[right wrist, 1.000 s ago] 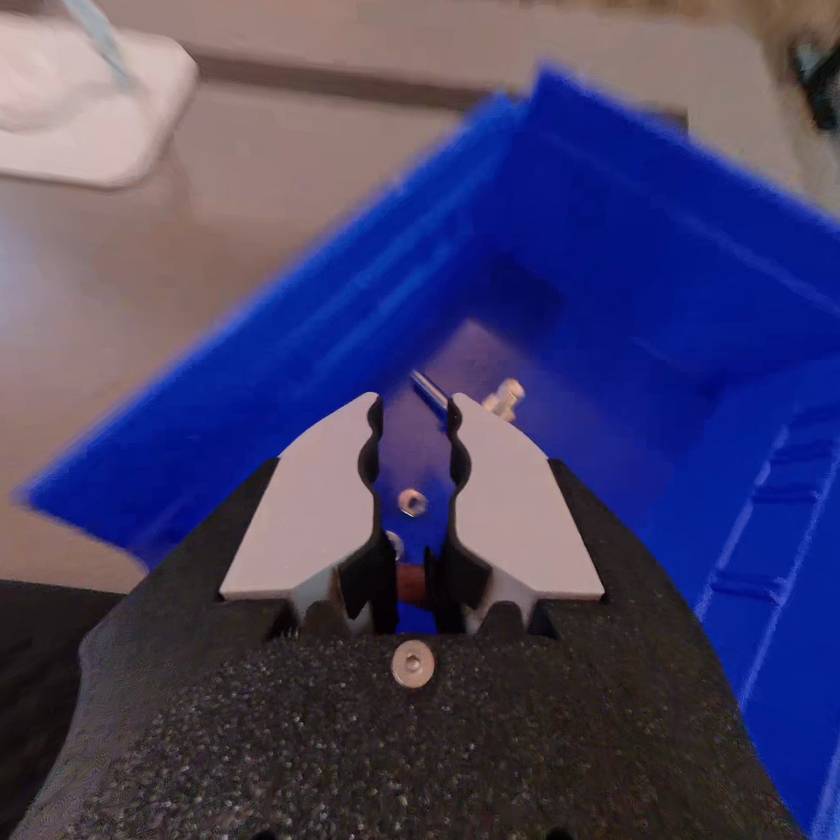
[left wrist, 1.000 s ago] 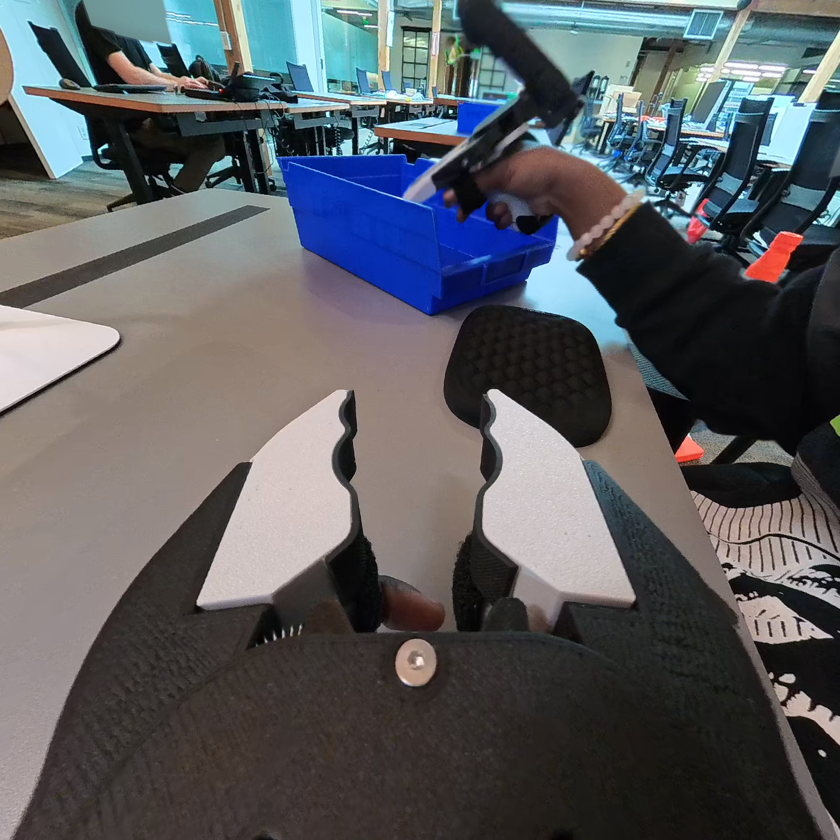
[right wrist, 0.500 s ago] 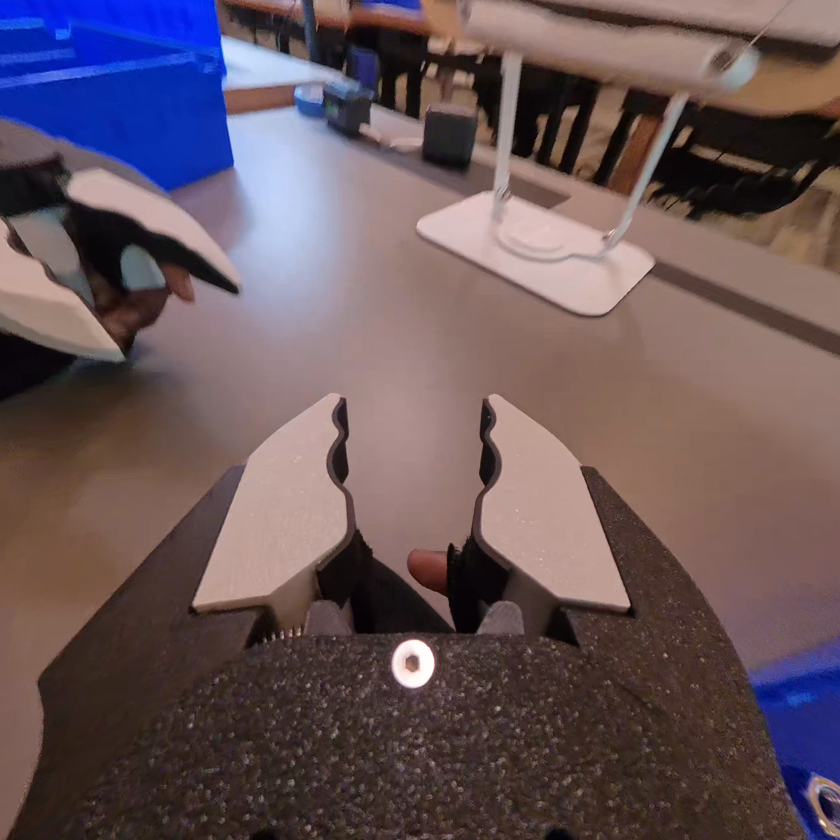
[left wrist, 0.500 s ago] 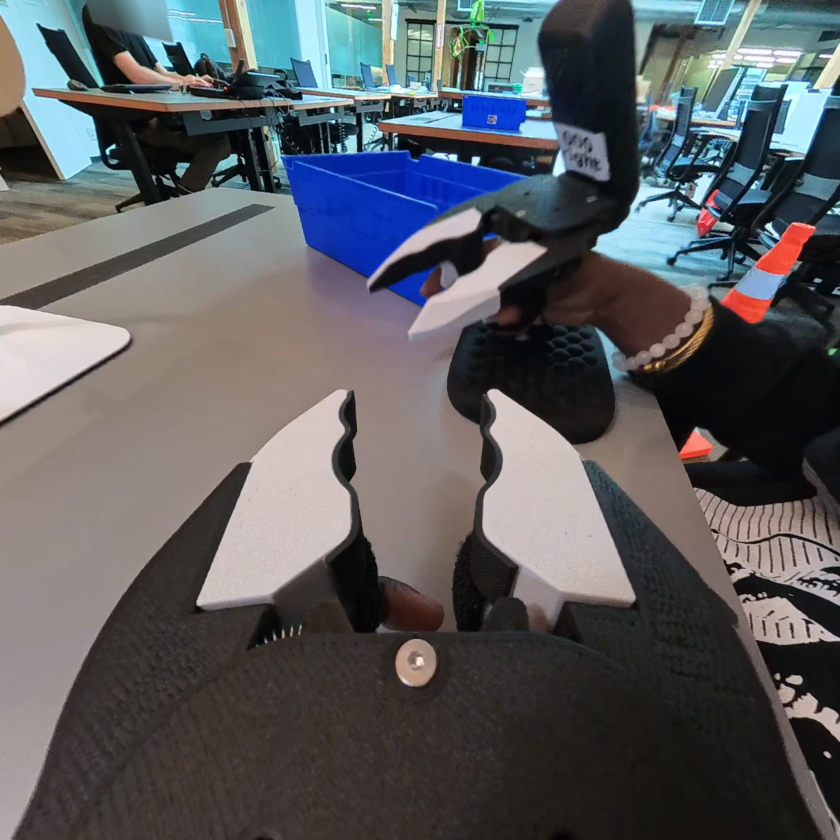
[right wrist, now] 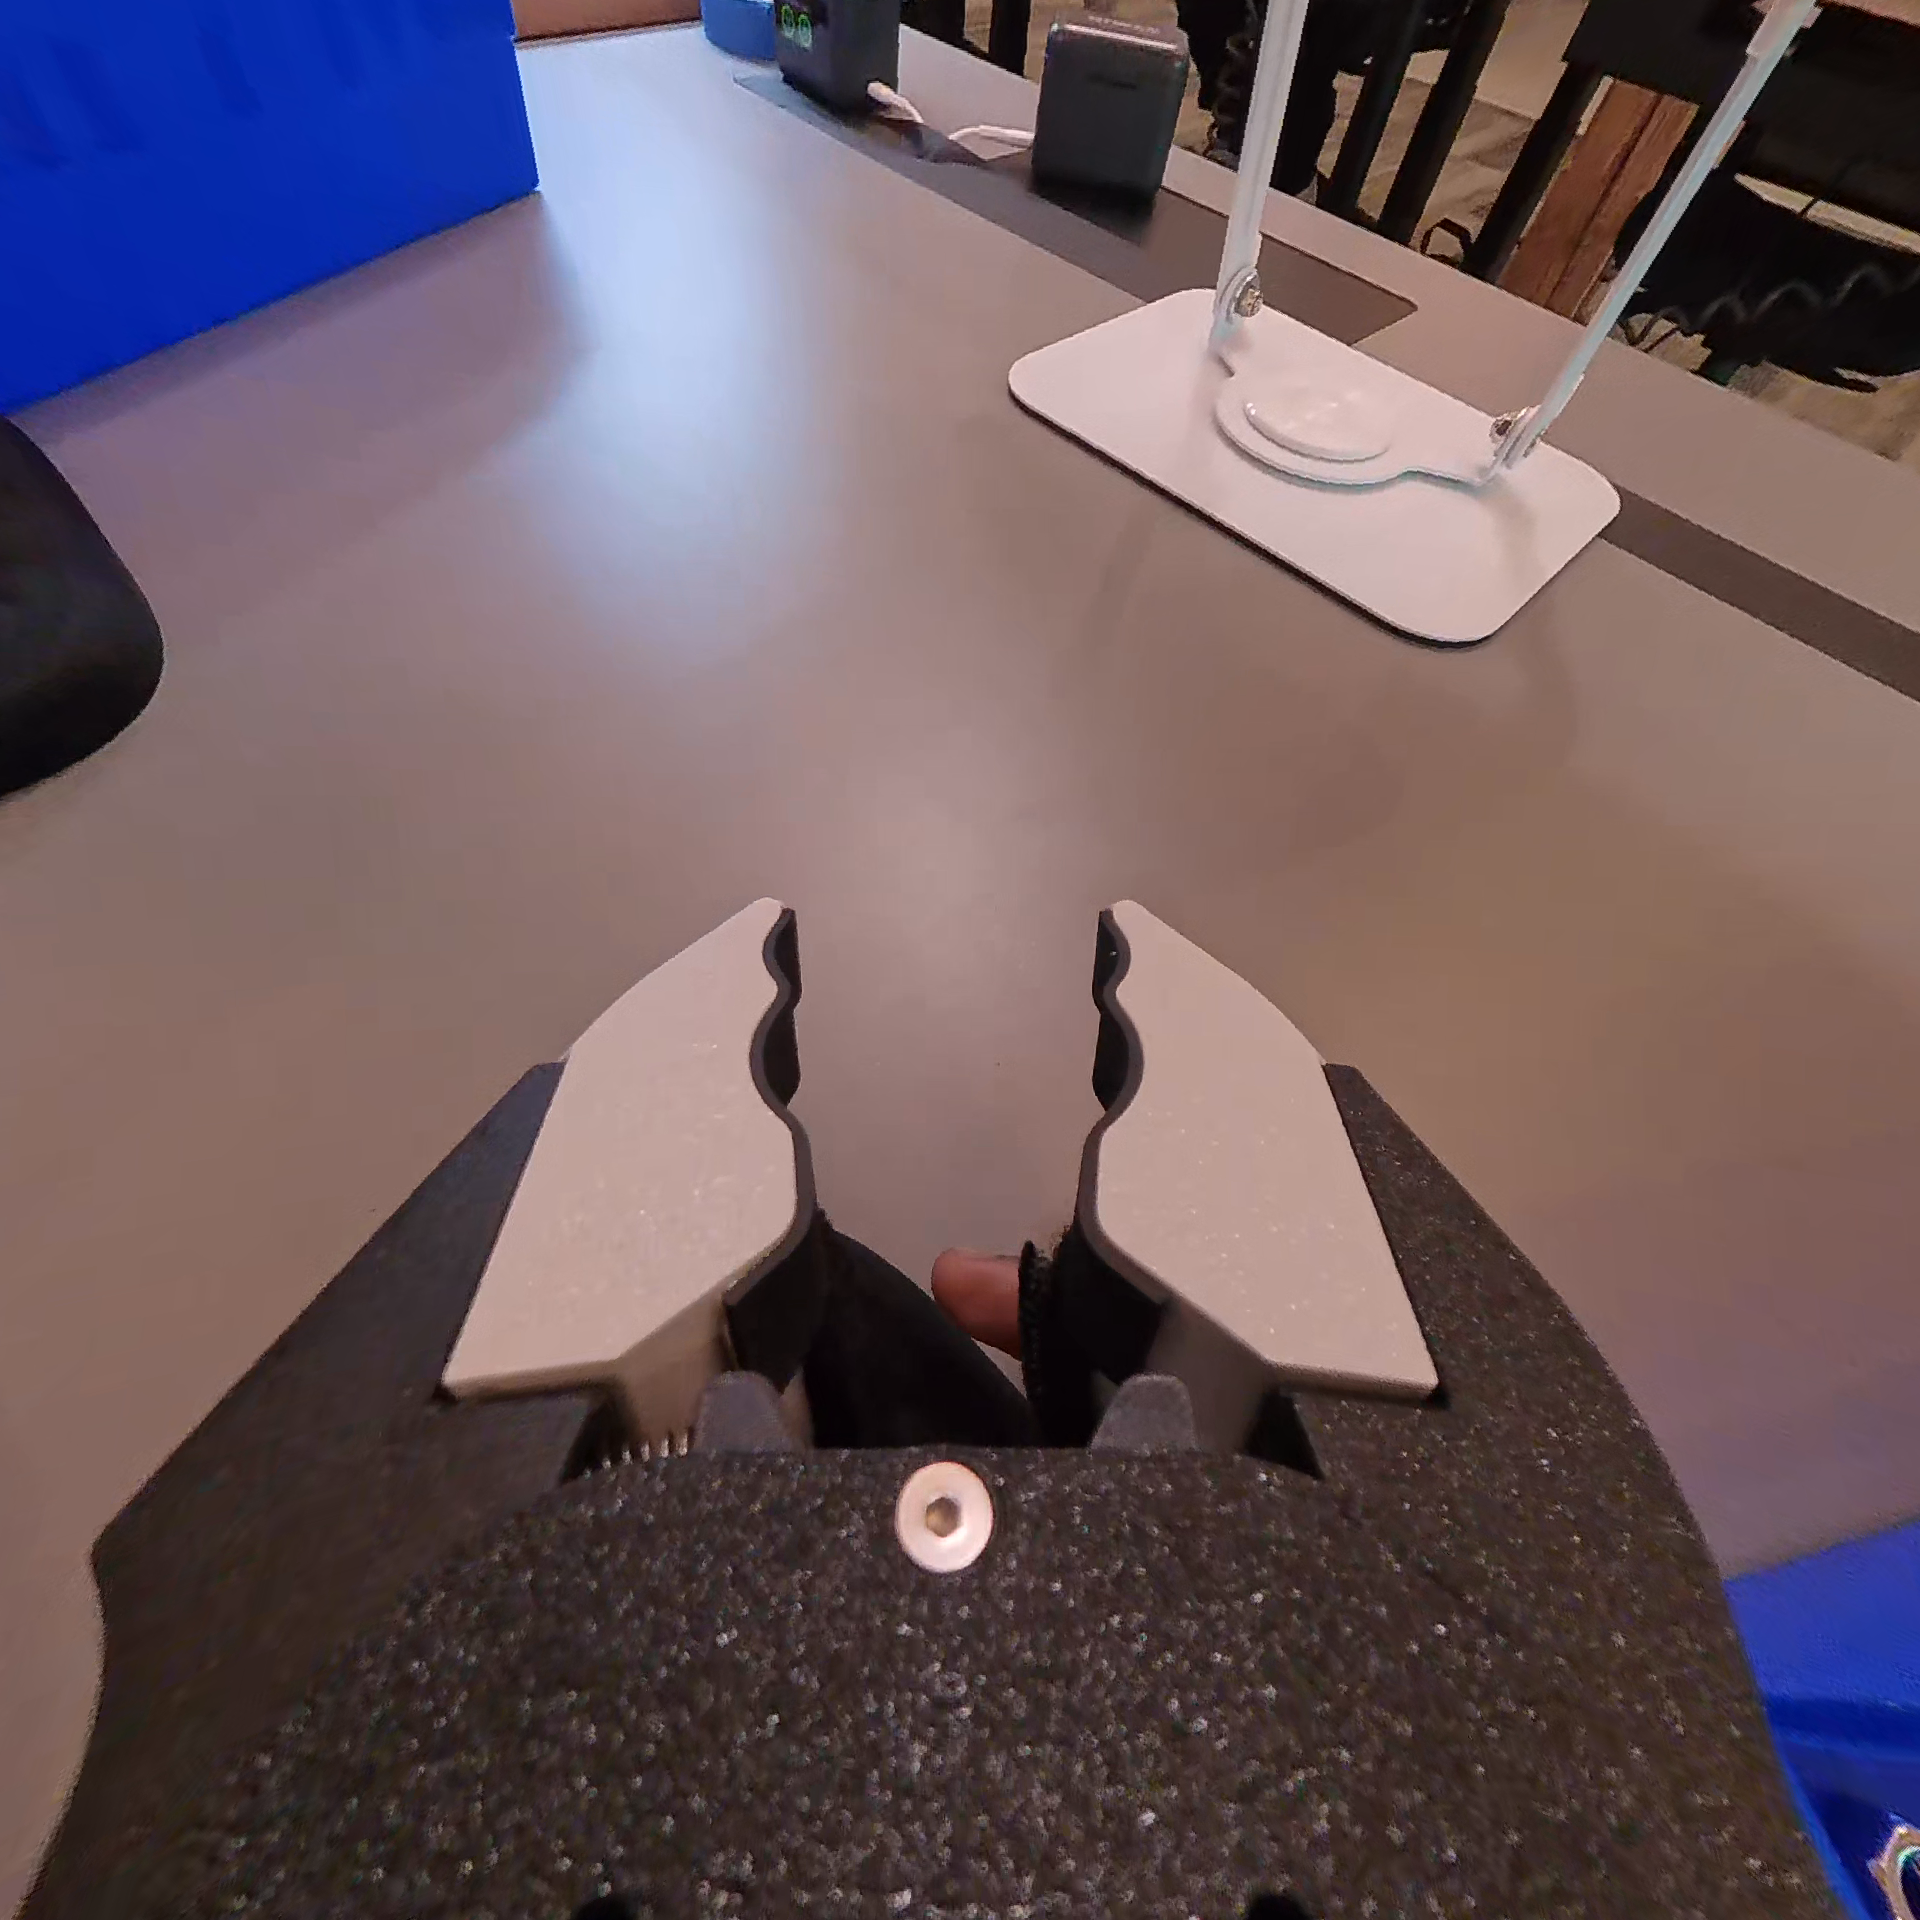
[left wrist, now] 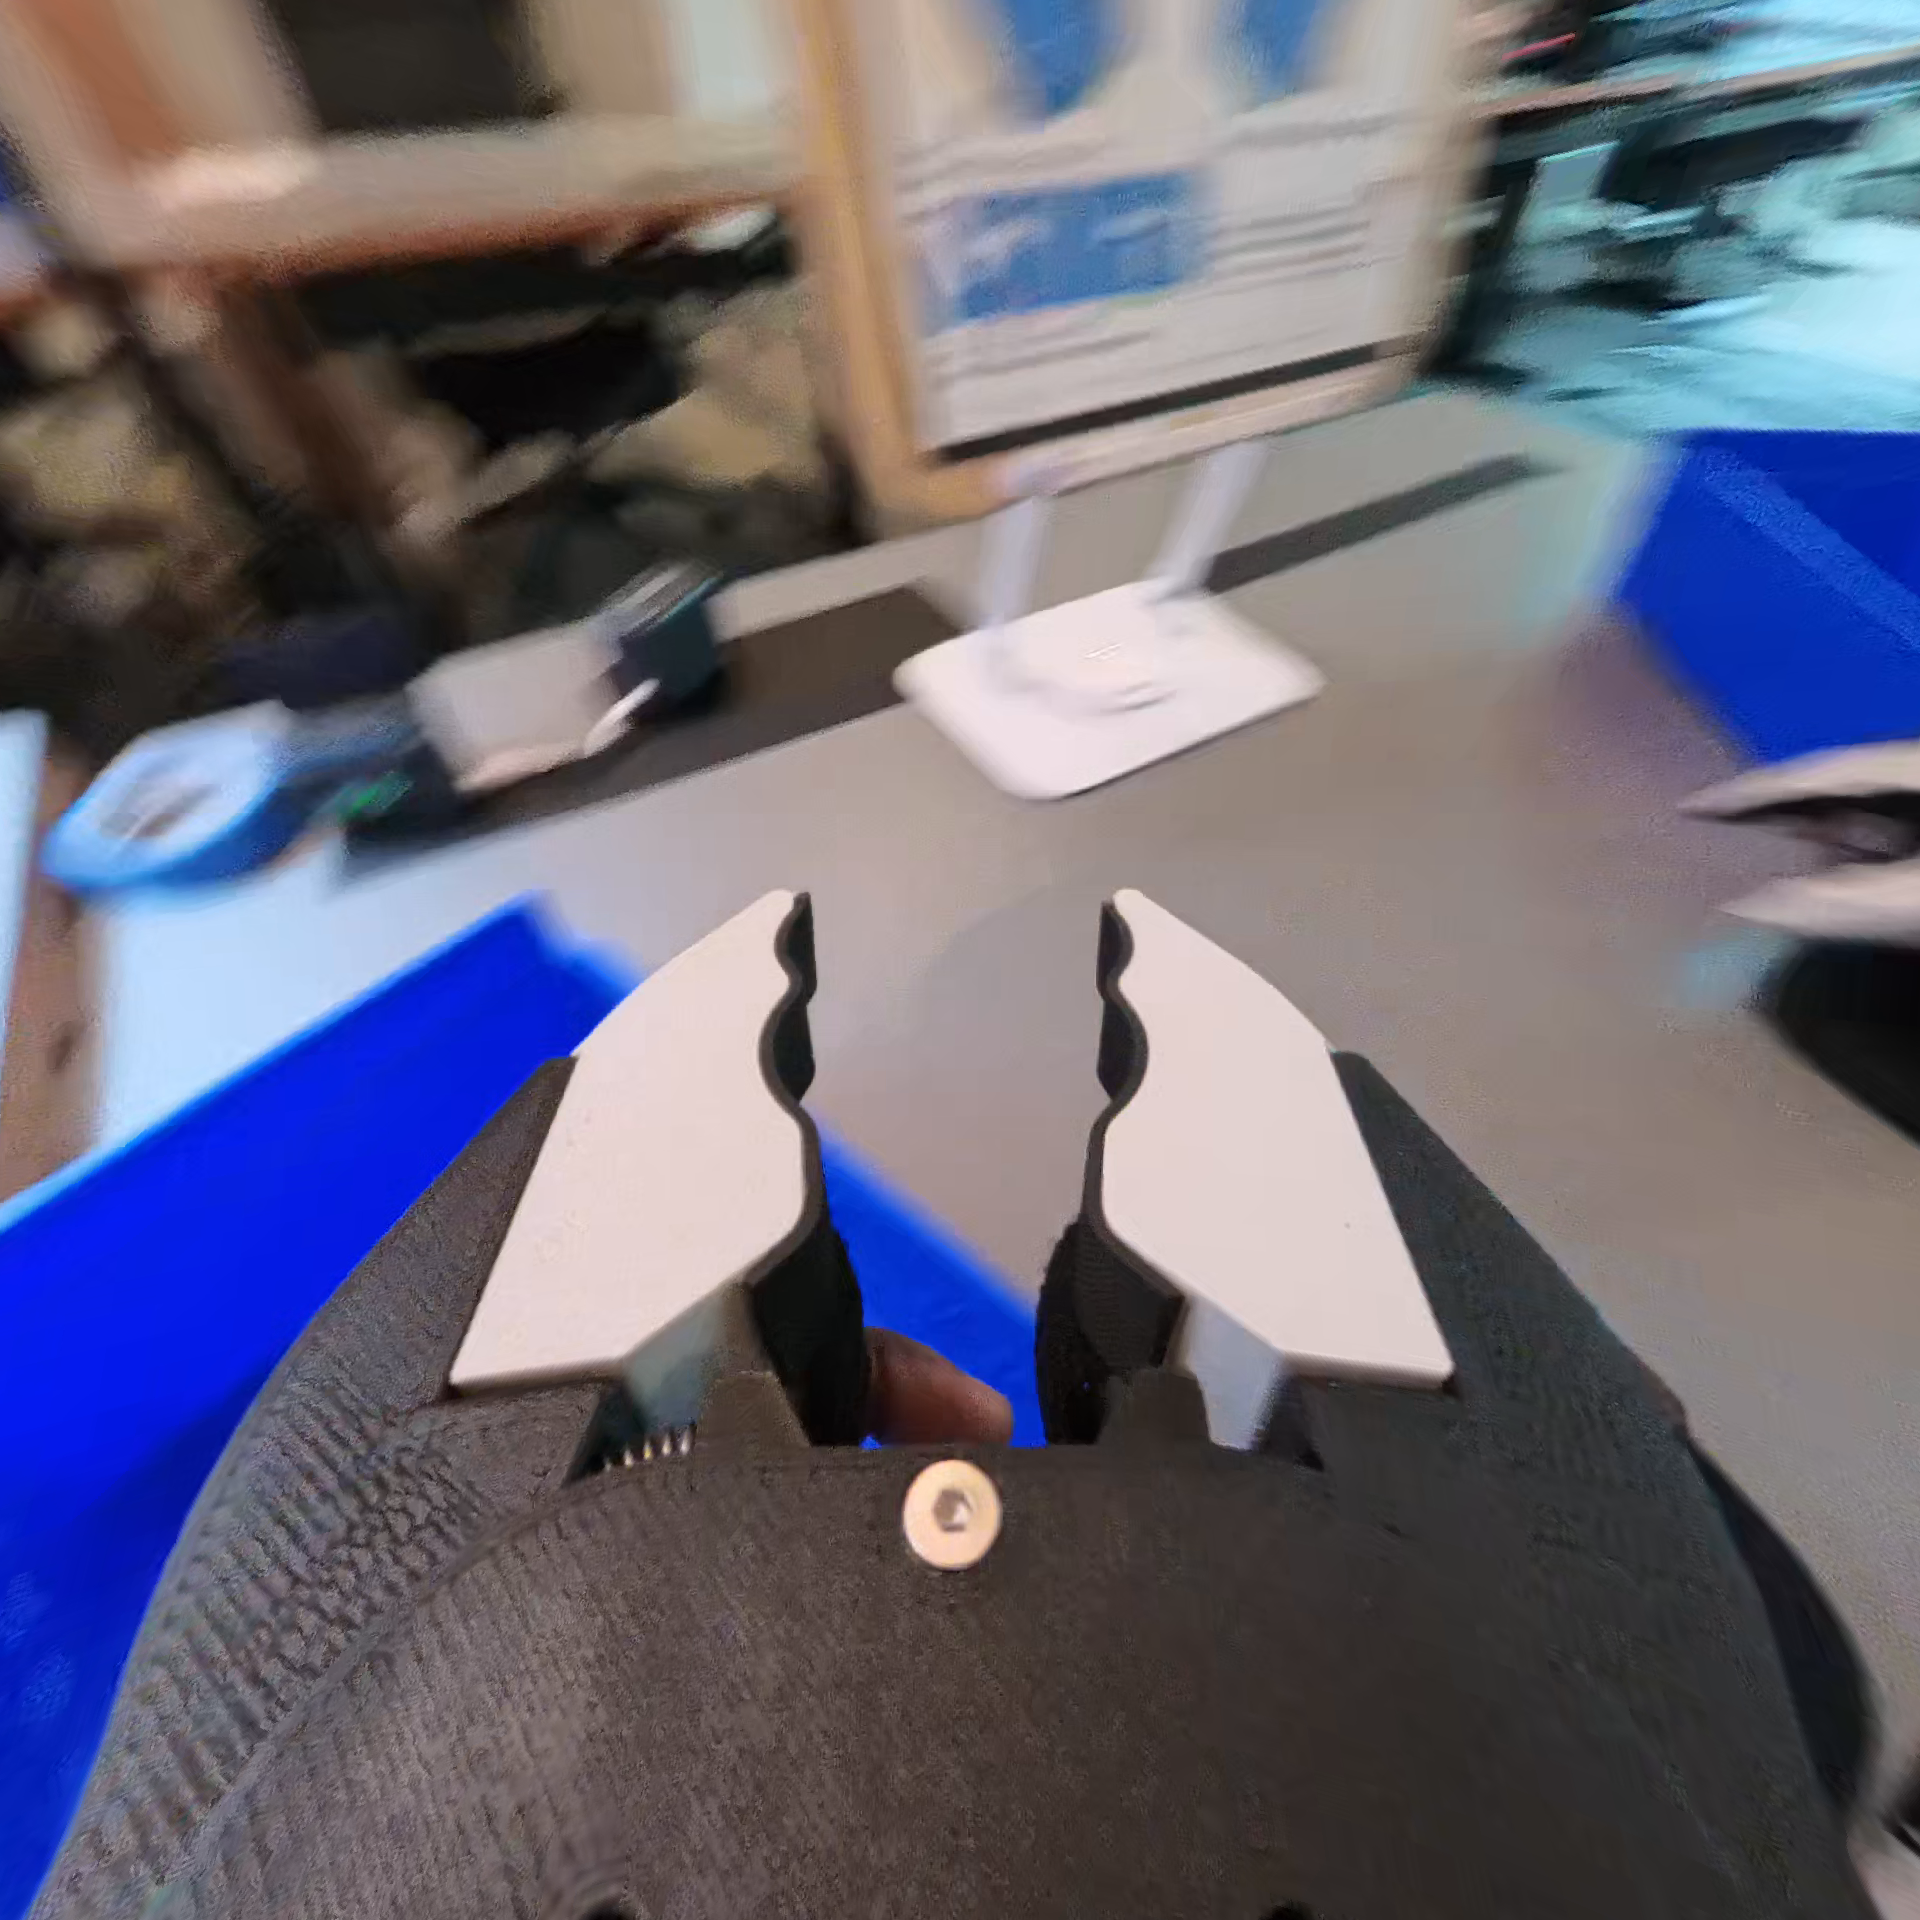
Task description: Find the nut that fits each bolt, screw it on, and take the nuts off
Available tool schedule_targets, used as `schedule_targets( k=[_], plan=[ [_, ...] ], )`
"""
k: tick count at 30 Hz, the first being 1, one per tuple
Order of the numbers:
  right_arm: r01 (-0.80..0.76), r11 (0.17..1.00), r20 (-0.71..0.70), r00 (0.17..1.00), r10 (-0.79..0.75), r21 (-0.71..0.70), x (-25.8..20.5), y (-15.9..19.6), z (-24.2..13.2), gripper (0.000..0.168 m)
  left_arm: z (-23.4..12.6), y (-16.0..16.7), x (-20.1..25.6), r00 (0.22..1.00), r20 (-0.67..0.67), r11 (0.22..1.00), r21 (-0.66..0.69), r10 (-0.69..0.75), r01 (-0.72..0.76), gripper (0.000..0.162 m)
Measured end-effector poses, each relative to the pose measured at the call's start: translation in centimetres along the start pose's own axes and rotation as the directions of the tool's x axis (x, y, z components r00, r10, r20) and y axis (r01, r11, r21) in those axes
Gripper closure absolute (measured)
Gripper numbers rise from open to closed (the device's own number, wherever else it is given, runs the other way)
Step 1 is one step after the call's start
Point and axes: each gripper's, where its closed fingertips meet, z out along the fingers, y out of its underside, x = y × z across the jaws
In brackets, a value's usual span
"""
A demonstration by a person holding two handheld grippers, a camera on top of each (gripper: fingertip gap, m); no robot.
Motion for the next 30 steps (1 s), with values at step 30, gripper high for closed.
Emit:
schedule_targets(
  k=[30],
  plan=[
    [0.014, 1.0, -0.015, 1.0, -0.013, 0.024, 0.1, -0.2, -0.2, 0.113, 3.1, 19.3, -15.7, 0.9, 0.424, 0.607, -0.69, -0.105, 0.396, 0.127]
  ],
)
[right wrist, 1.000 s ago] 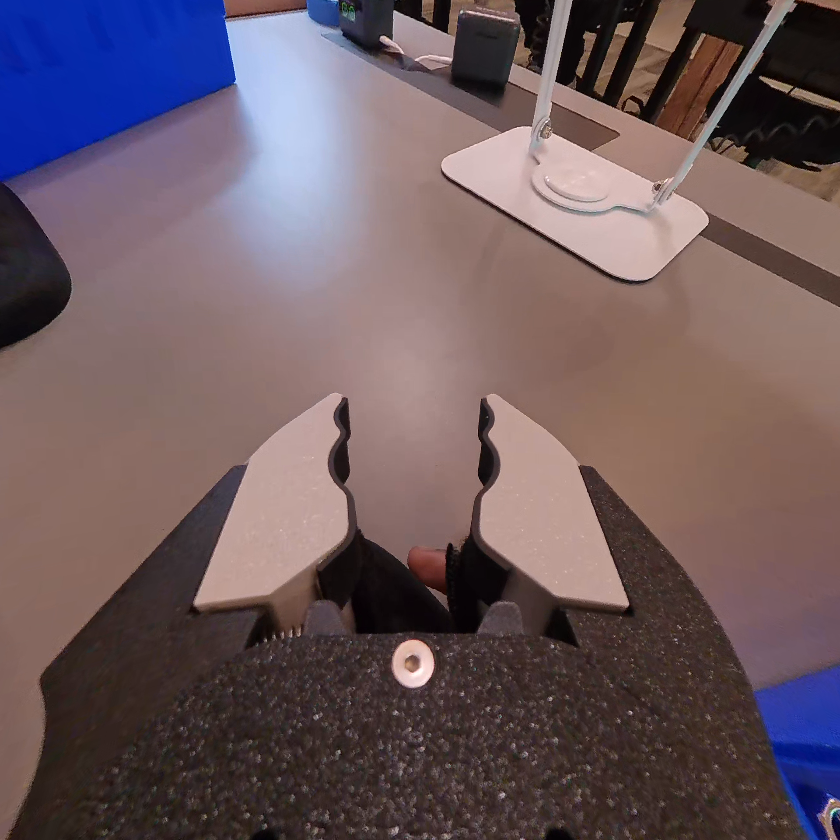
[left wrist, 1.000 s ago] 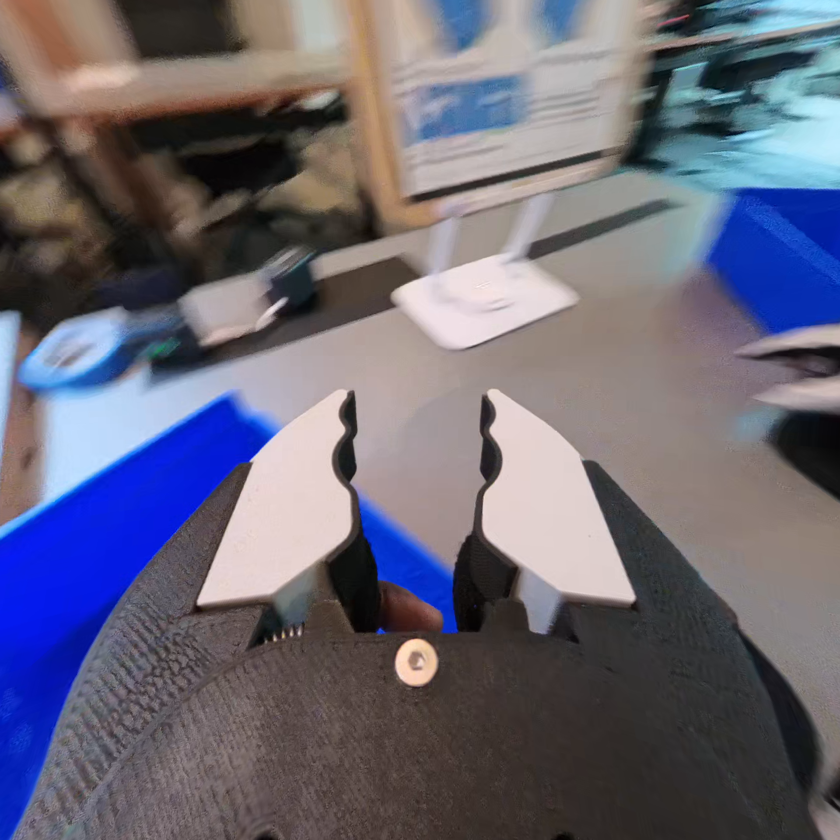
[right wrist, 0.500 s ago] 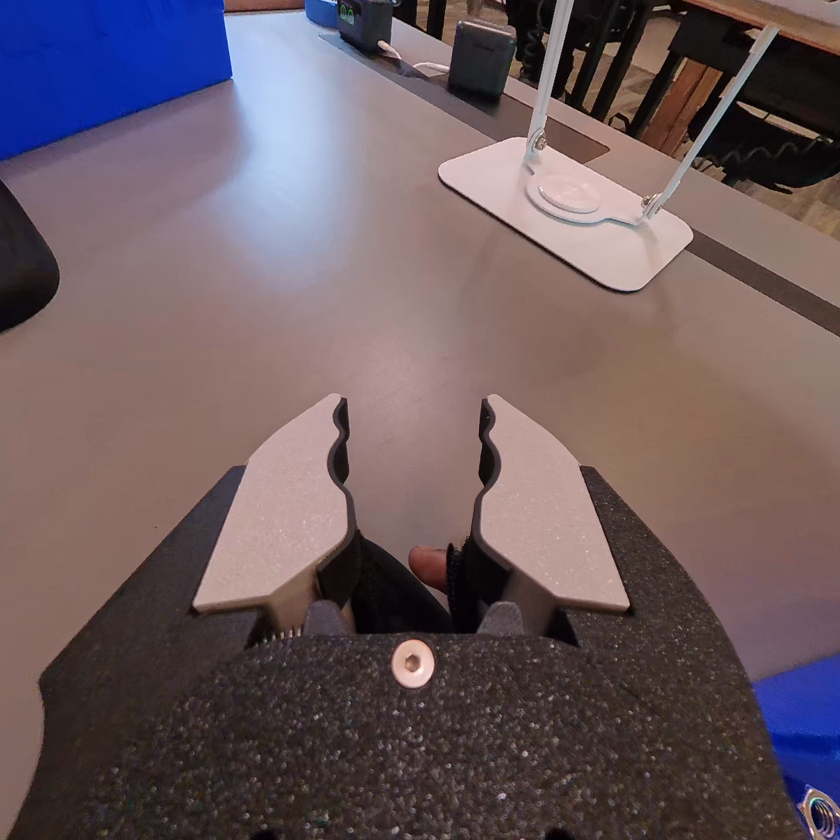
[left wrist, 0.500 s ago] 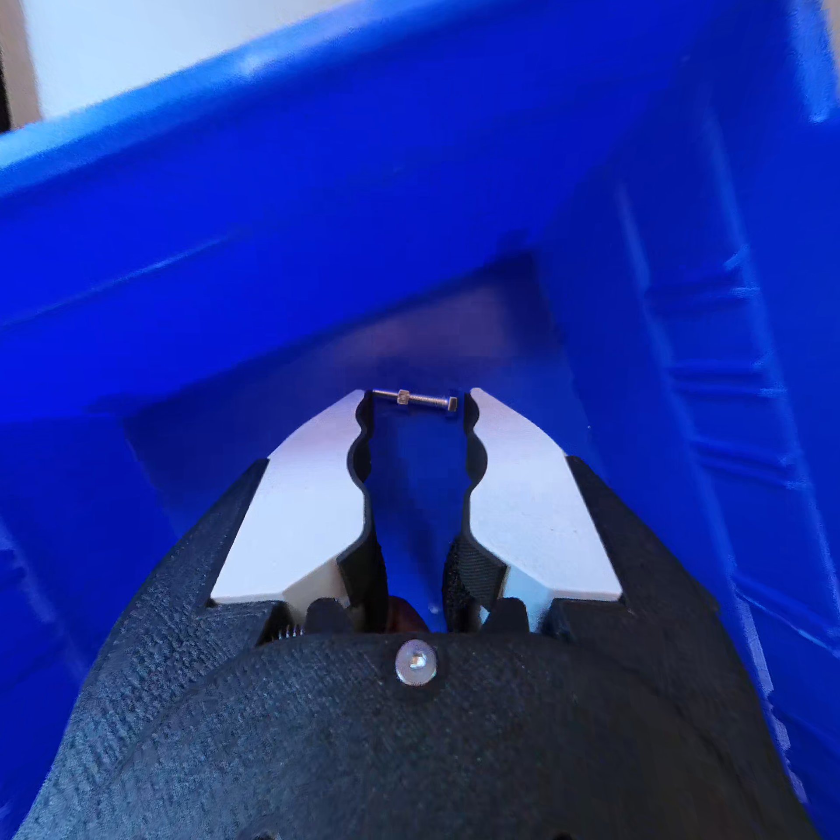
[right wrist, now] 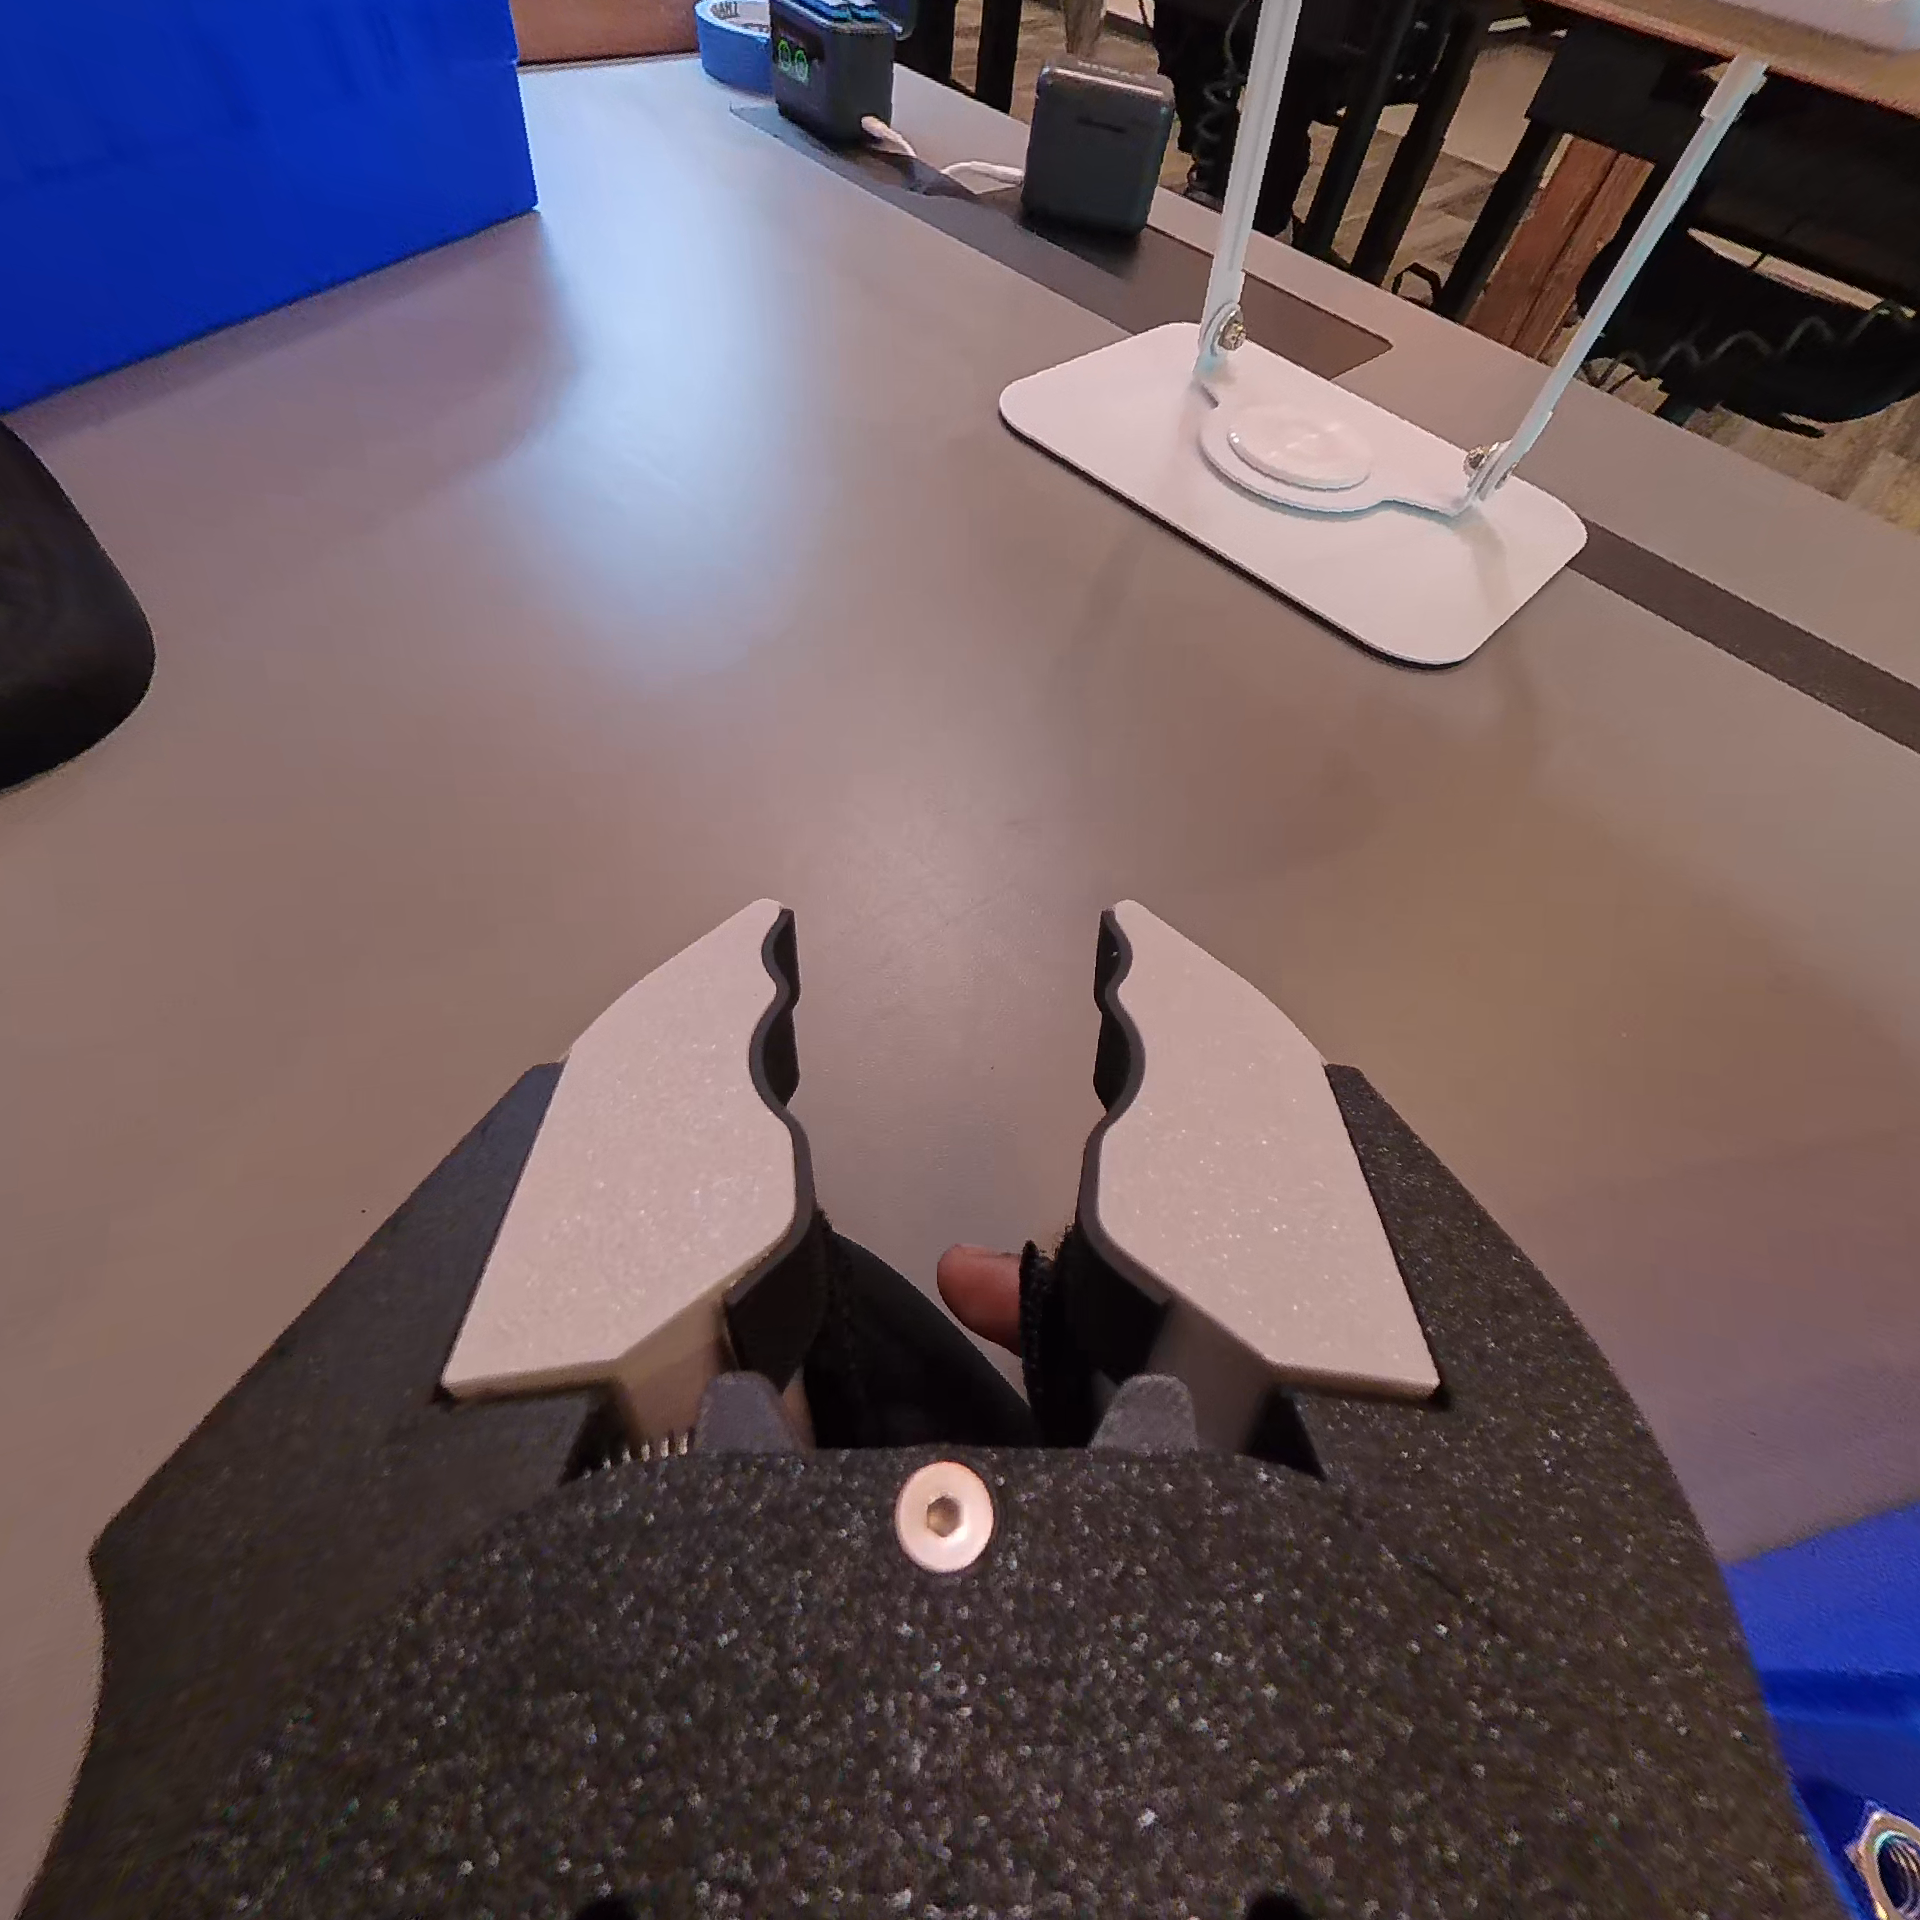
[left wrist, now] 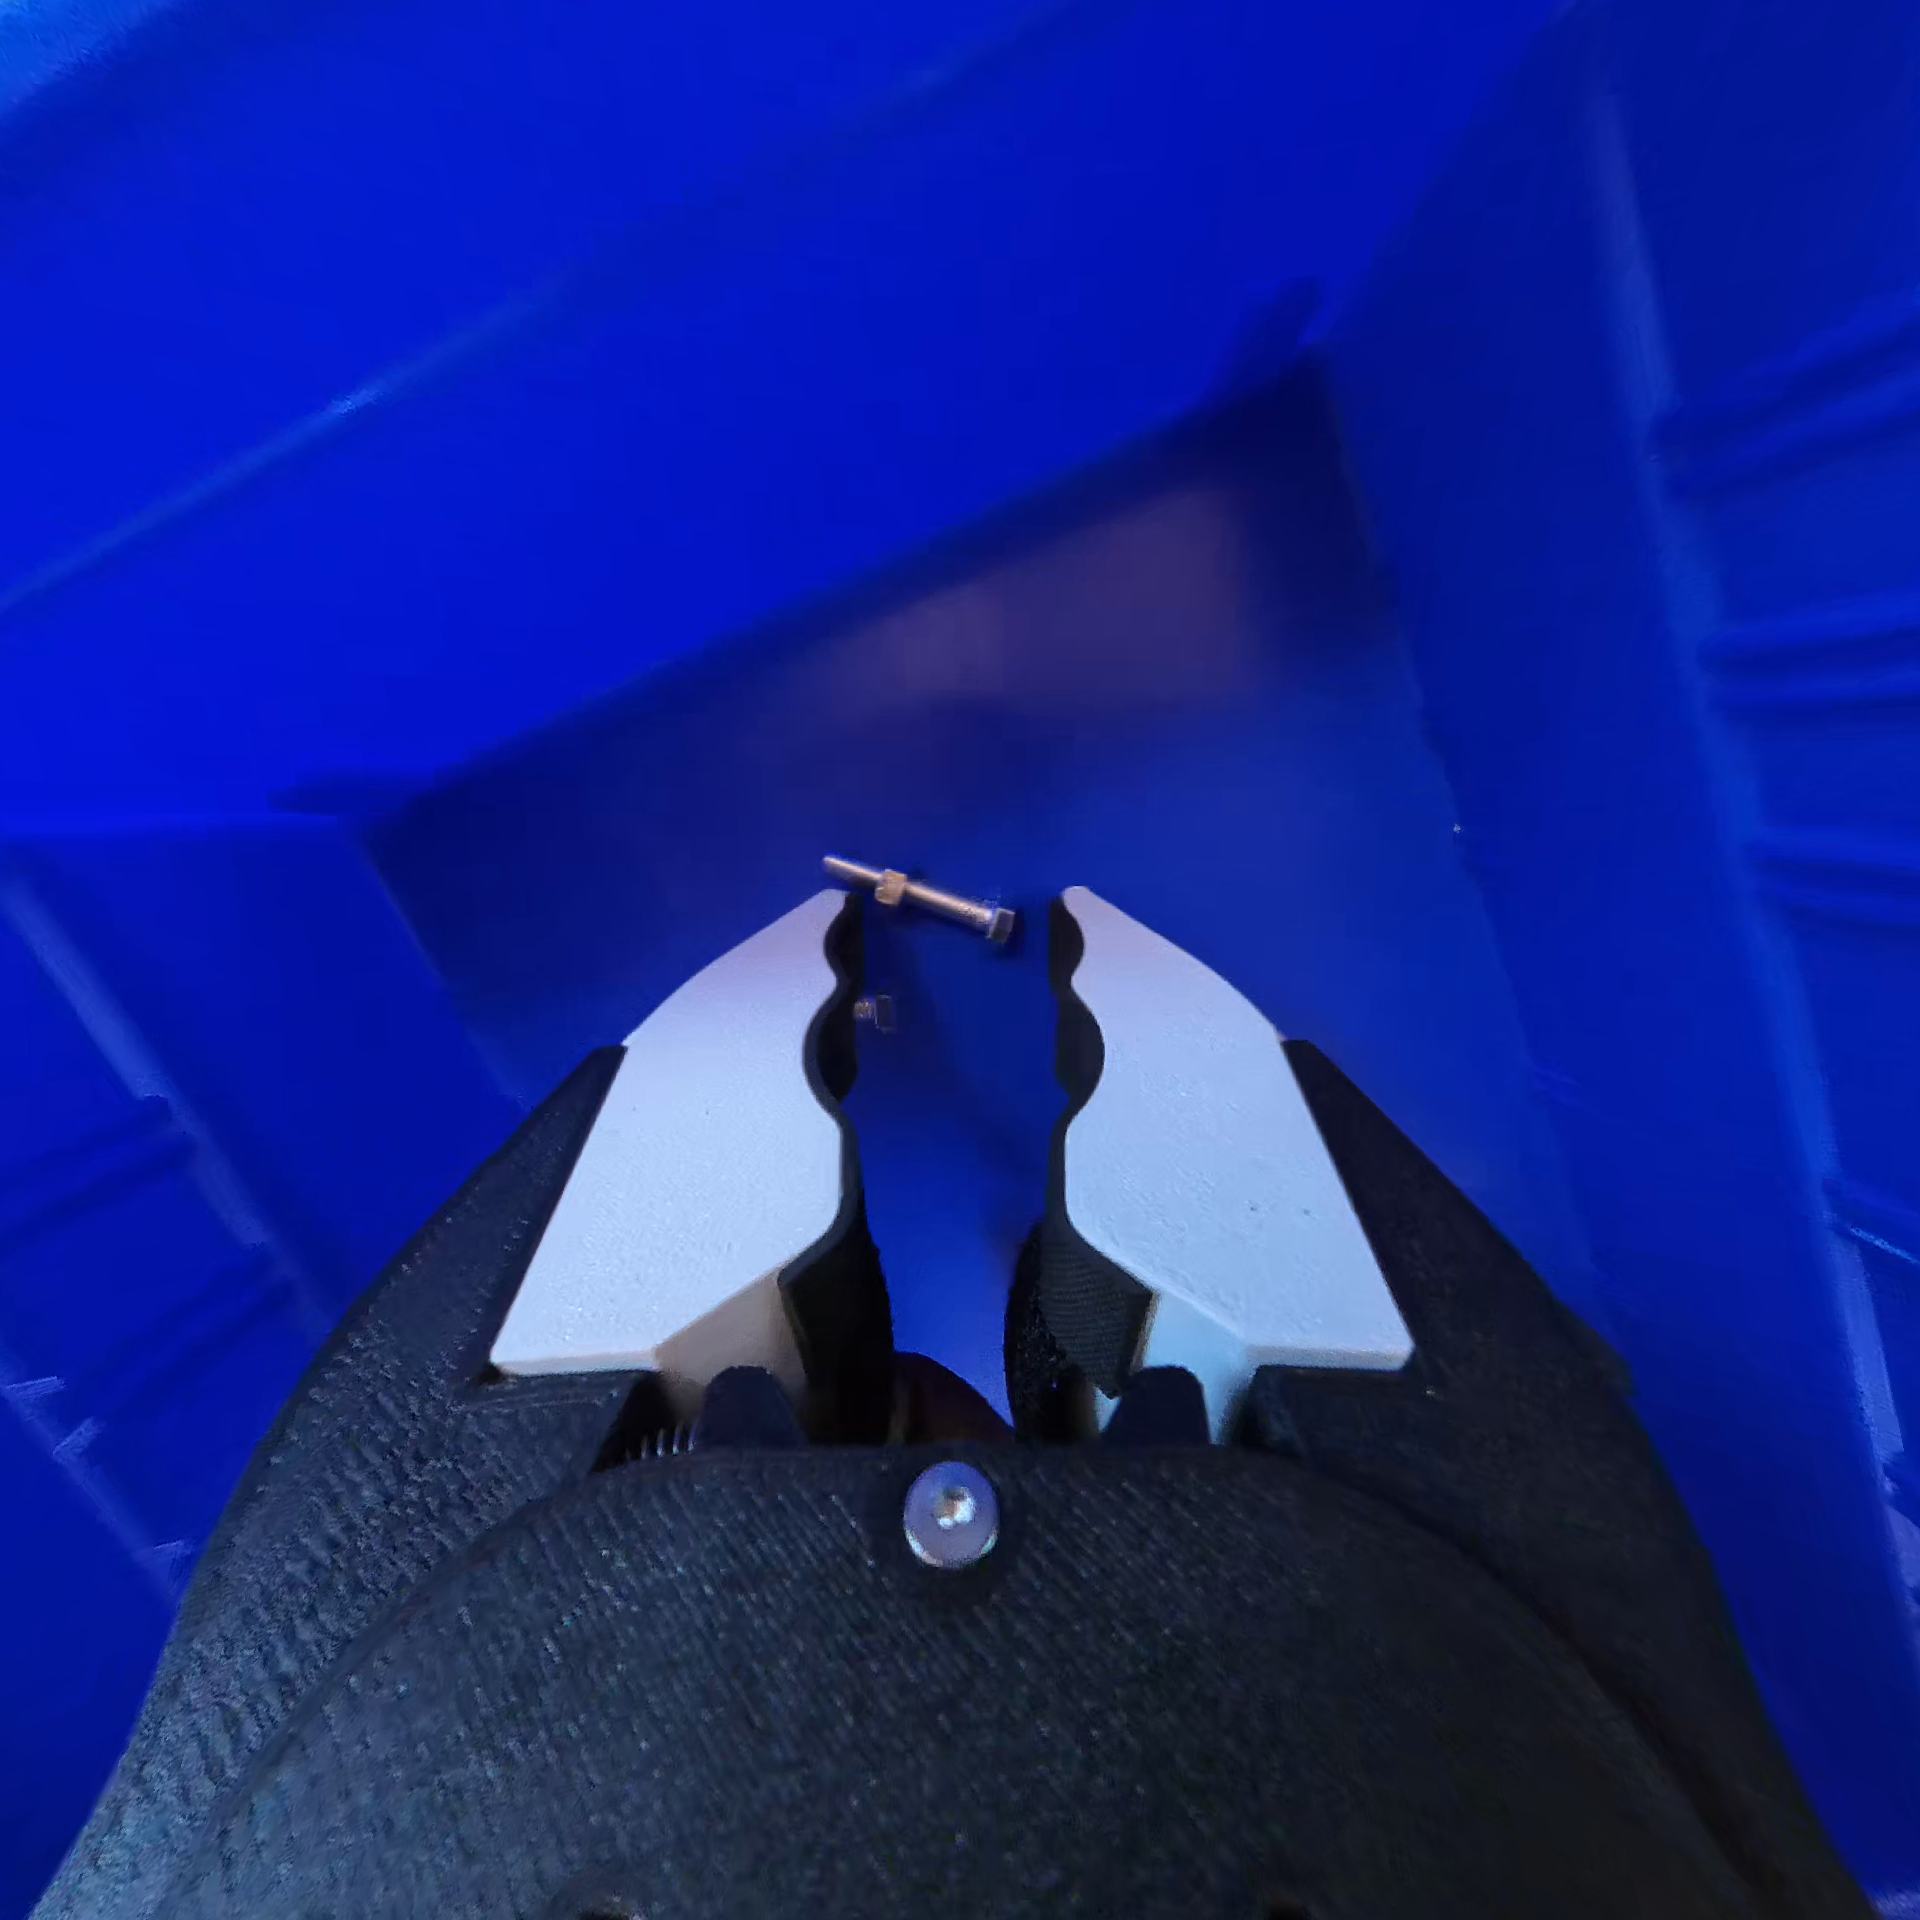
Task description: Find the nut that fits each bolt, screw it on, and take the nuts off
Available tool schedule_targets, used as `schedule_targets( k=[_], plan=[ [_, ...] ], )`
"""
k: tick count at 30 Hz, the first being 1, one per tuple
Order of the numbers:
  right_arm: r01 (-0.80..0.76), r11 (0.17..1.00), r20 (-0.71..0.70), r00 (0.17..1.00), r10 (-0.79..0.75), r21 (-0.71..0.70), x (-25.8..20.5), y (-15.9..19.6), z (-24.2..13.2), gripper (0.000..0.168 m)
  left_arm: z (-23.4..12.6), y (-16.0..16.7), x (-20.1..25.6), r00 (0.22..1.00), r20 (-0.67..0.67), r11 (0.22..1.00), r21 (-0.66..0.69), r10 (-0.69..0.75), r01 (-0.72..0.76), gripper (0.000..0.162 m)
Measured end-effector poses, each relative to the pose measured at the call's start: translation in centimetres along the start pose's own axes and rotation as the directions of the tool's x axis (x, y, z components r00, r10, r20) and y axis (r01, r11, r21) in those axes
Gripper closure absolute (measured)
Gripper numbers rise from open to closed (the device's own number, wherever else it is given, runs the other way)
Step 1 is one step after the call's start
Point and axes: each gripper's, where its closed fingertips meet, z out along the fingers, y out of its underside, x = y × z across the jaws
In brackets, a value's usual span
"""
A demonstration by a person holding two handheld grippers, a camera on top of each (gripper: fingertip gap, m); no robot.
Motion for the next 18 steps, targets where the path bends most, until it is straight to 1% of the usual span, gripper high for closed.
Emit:
schedule_targets(
  k=[2, 4, 5, 13, 15, 18],
  plan=[
    [0.0, 1.0, 0.0, 1.0, 0.0, 0.0, 0.0, 0.0, 0.0, 0.113, 0.0, 0.0, 0.1, 1.0, -0.02, 1.0, 0.006, -0.005, 0.005, 0.128],
    [0.004, 1.0, -0.003, 1.0, -0.004, 0.003, 0.0, 0.0, 0.0, 0.113, 0.1, -0.2, 0.3, 0.999, -0.05, 1.0, 0.017, -0.005, 0.005, 0.135],
    [0.005, 1.0, -0.005, 1.0, -0.005, 0.004, 0.0, 0.0, 0.0, 0.113, 0.1, -0.2, 0.2, 0.999, -0.047, 1.0, 0.014, 0.001, 0.0, 0.135],
    [0.008, 1.0, -0.004, 1.0, -0.008, 0.005, 0.0, 0.0, 0.0, 0.113, 0.0, -0.2, 0.5, 0.987, -0.037, 0.987, 0.049, 0.154, -0.152, 0.135],
    [0.007, 1.0, -0.003, 1.0, -0.007, 0.006, 0.0, 0.0, 0.0, 0.113, -0.2, -0.3, 0.8, 0.979, -0.034, 0.975, 0.098, 0.202, -0.198, 0.135],
    [0.004, 1.0, -0.001, 1.0, -0.004, 0.006, 0.0, 0.0, 0.0, 0.113, -1.6, -1.6, 1.3, 0.952, 0.044, 0.915, 0.264, 0.304, -0.304, 0.135]
  ],
)
